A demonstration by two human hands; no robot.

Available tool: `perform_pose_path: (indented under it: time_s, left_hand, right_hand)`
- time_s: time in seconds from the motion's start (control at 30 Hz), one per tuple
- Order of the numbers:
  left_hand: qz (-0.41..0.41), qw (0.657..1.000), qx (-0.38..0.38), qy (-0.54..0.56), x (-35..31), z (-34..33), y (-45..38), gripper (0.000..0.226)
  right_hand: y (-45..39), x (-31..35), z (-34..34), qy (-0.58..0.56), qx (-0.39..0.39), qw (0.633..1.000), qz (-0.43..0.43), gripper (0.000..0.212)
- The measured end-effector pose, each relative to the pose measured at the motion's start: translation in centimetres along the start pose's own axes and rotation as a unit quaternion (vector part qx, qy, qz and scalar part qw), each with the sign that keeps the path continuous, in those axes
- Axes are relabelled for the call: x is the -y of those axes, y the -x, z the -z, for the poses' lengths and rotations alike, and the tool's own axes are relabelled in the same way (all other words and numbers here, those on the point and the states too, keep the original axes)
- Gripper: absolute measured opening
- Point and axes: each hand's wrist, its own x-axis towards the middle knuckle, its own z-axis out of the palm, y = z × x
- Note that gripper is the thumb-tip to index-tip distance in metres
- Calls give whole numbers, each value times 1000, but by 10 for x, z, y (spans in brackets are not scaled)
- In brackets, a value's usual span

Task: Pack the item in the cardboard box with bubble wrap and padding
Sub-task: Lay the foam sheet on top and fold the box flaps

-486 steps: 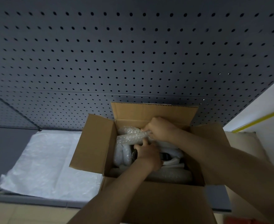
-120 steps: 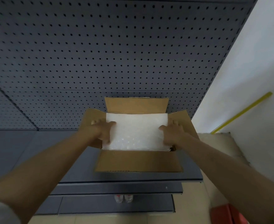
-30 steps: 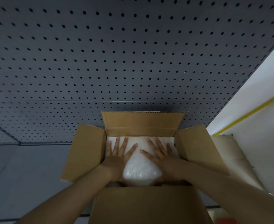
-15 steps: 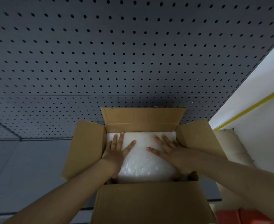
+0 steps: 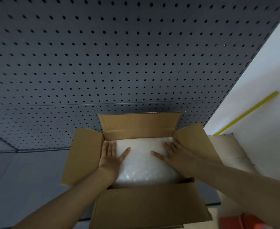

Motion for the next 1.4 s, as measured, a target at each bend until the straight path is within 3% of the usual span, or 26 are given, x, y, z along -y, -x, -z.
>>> perform_pose_path:
  time_s: [0.1, 0.3, 0.47, 0.53, 0.6, 0.63, 0.67, 0.73, 0.8, 0.83, 1.03, 1.2, 1.3, 1.4]
  left_hand:
    - [25, 1000, 1, -3, -7, -3, -1, 92]
    - [26, 998, 46, -25, -3, 6, 14, 91]
    - [-49, 987, 126, 84, 11, 40, 55, 96]
    - [-59, 983, 118, 125, 17, 47, 65, 90]
    - [-51, 982, 88, 158, 24, 51, 71, 81]
    - [-42, 982, 70, 168, 28, 52, 73, 77]
    - [-32, 982, 57, 175, 33, 53, 75, 76]
    - [-8, 981, 38, 189, 44, 50, 75, 74]
    - [14, 980, 10, 196, 56, 48, 74, 67]
    - [23, 980, -2, 197, 61, 47, 73, 62]
    - [87, 978, 12, 189, 78, 44, 77, 60]
    - [128, 965, 39, 227, 83, 37, 79, 62]
    - [136, 956, 63, 251, 83, 38, 82, 63]
    - [146, 951, 62, 266, 86, 34, 84, 65]
  right_hand:
    - [-8, 9, -3, 20, 14, 999, -33, 113]
    - [6, 10, 11, 30, 54, 997, -49, 97]
    - [38, 0, 33, -134, 38, 989, -44, 88]
    - [53, -3, 42, -227, -30, 971, -70, 63]
    - [62, -10, 42, -268, -160, 941, -128, 34]
    - [67, -15, 43, -273, -185, 925, -191, 33]
    - [73, -19, 45, -285, -176, 903, -270, 44]
    - [84, -25, 44, -402, -132, 823, -379, 76]
    - [91, -30, 43, -542, -153, 728, -391, 86]
    - [93, -31, 43, -569, -166, 708, -384, 85]
    - [88, -15, 67, -573, -239, 708, -338, 64]
    - [75, 14, 69, -443, -172, 864, -167, 43]
    - [63, 14, 45, -376, -119, 907, -149, 38]
    - [56, 9, 21, -341, -86, 929, -115, 46]
